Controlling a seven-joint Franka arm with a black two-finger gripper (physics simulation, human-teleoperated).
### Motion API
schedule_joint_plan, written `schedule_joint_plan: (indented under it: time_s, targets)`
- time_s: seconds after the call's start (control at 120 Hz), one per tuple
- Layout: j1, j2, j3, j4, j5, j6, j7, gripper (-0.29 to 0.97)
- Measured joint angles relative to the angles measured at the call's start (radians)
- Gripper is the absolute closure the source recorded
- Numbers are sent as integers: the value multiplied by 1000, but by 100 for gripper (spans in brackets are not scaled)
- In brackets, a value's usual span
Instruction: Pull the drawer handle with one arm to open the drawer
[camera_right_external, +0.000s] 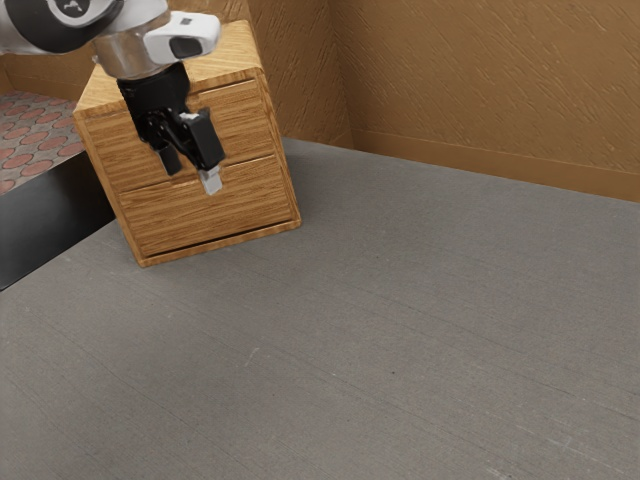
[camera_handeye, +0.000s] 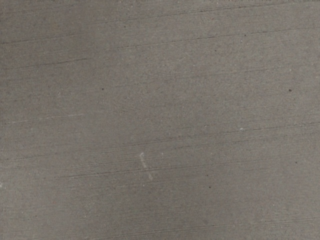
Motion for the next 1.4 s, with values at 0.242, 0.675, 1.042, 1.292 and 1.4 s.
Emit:
schedule_joint_plan:
  time_s: [0.242, 0.675, 1.042, 1.292, 1.4]
  targets:
    - [5, -1, -16, -11, 46, 12, -32, 0]
    - [-190, 109, 202, -2, 316, 274, 292, 0]
    - [-10, 152, 234, -68, 362, 612, 586, 0]
    - [-9, 160, 179, -82, 345, 740, 724, 0]
    - [-7, 167, 177, -79, 333, 766, 766, 0]
